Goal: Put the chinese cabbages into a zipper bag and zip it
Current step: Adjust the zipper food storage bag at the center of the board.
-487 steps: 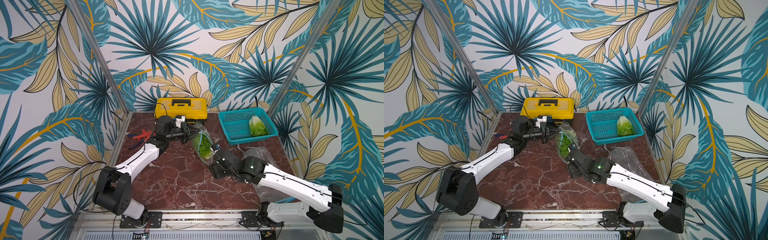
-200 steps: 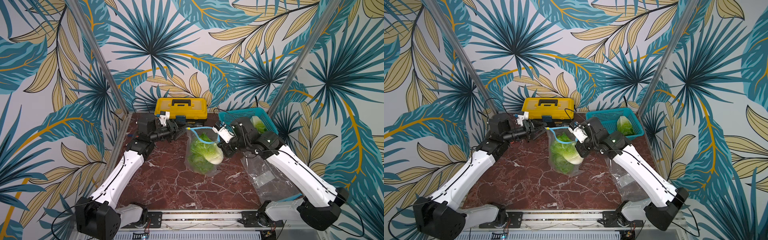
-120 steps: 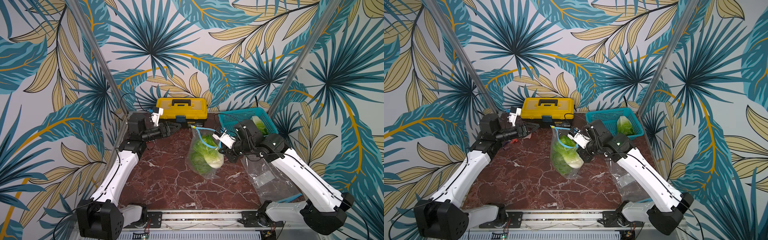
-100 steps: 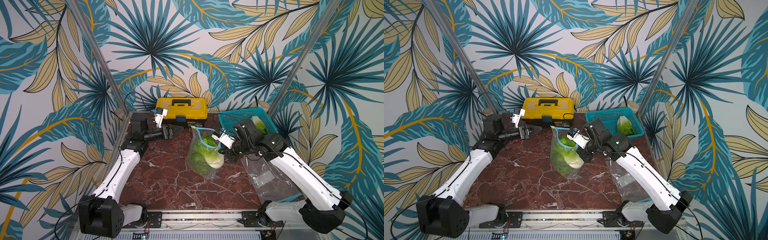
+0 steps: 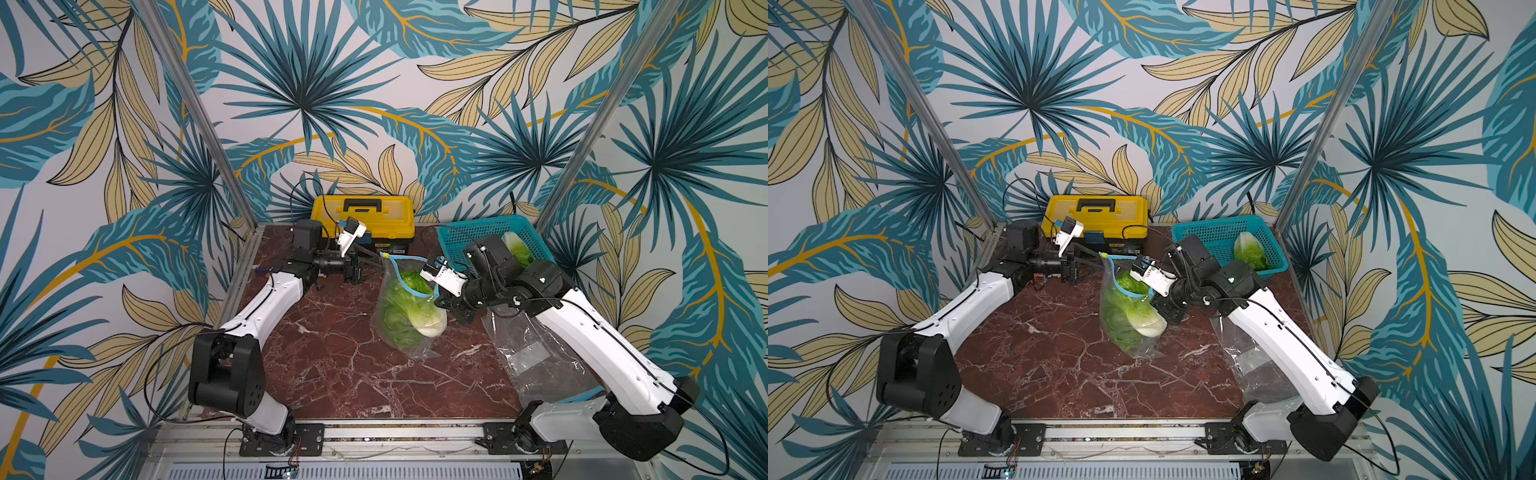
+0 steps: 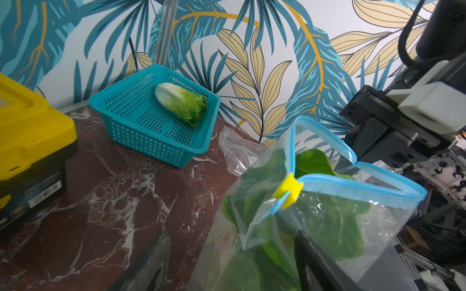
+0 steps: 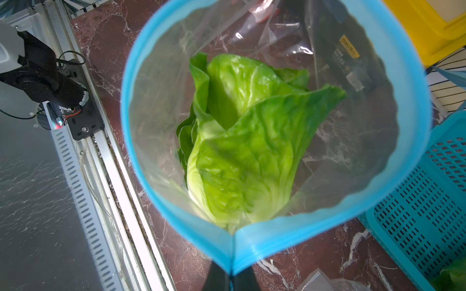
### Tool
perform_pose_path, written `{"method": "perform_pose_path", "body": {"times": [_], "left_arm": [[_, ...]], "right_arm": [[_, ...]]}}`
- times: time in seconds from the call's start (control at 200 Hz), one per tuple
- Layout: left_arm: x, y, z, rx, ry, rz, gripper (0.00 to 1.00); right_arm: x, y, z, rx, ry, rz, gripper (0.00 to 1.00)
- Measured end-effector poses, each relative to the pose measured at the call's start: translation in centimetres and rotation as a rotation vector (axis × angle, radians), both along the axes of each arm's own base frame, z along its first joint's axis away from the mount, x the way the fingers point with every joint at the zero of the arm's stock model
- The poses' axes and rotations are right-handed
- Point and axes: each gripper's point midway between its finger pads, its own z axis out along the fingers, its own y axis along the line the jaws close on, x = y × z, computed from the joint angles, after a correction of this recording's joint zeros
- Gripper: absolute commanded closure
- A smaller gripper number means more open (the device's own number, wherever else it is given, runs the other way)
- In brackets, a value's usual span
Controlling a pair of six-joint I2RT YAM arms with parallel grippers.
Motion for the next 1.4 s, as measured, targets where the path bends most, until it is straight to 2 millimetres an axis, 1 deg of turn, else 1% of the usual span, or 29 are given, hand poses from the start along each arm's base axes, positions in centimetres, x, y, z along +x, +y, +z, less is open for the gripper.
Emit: {"method": "perform_pose_path", "body": {"times": [0.115,0.205,0.34,0.431,0.581,0.701,0.796,0.876,0.896,0.951,0.971,0.996,1.016,1.041,1.066,1.111,1.146,1.302,1.397], "left_arm": [[-0.6,-1.0,1.0,-0.02,-0.054,-0.068,0.26],[-1.3,-1.3,1.7,-0.04,-0.09,-0.116,0.3],[-2.1,-1.4,2.0,-0.059,-0.111,-0.163,0.4],[-2.3,-1.5,2.4,-0.07,-0.121,-0.183,0.48],[-2.4,-1.6,3.2,-0.084,-0.138,-0.205,0.57],[-2.6,-1.5,3.3,-0.091,-0.138,-0.218,0.63],[-2.7,-1.5,3.4,-0.094,-0.139,-0.225,0.71],[-2.8,-1.5,3.4,-0.096,-0.14,-0.228,0.82],[-2.8,-1.5,3.4,-0.096,-0.139,-0.228,0.83],[-2.7,-1.5,3.3,-0.095,-0.141,-0.226,0.82],[-2.7,-1.5,3.3,-0.095,-0.143,-0.226,0.75],[-2.7,-1.4,3.2,-0.094,-0.141,-0.224,0.61],[-2.7,-1.4,3.1,-0.094,-0.147,-0.224,0.53],[-2.7,-1.4,2.9,-0.093,-0.14,-0.222,0.48],[-2.7,-1.3,2.7,-0.092,-0.137,-0.22,0.47],[-2.7,-1.2,2.3,-0.09,-0.124,-0.214,0.48],[-2.6,-1.0,2.0,-0.088,-0.119,-0.209,0.5],[-2.5,-0.9,1.9,-0.085,-0.124,-0.203,0.66],[-2.5,-0.9,1.9,-0.085,-0.126,-0.203,0.68]], "right_arm": [[0.1,-0.1,0.0,0.0,0.0,-0.001,1.0],[0.2,-0.2,0.0,-0.001,0.0,-0.005,1.0],[0.3,-0.3,0.0,-0.001,-0.001,-0.008,1.0],[0.3,-0.4,0.0,-0.001,0.002,-0.01,1.0],[0.4,-0.5,0.0,0.002,0.004,-0.013,1.0],[0.4,-0.5,0.0,0.002,0.003,-0.014,1.0],[0.5,-0.6,0.0,0.003,0.004,-0.019,1.0],[0.6,-0.7,0.0,0.003,0.004,-0.023,1.0],[0.6,-0.7,0.0,0.003,0.004,-0.024,1.0],[0.6,-0.8,0.0,0.004,0.005,-0.025,1.0],[0.6,-0.8,0.0,0.005,0.005,-0.026,1.0],[0.7,-0.8,0.0,0.005,0.006,-0.028,1.0],[0.7,-0.8,0.0,0.005,0.006,-0.028,1.0],[0.7,-0.8,0.0,0.006,0.007,-0.028,1.0],[0.7,-0.9,0.0,0.007,0.008,-0.029,1.0],[0.7,-0.9,0.0,0.007,0.008,-0.029,1.0],[0.7,-0.9,0.0,0.008,0.009,-0.03,1.0],[0.7,-0.9,0.0,0.012,0.012,-0.029,1.0],[0.7,-0.9,0.0,0.012,0.012,-0.029,1.0]]}}
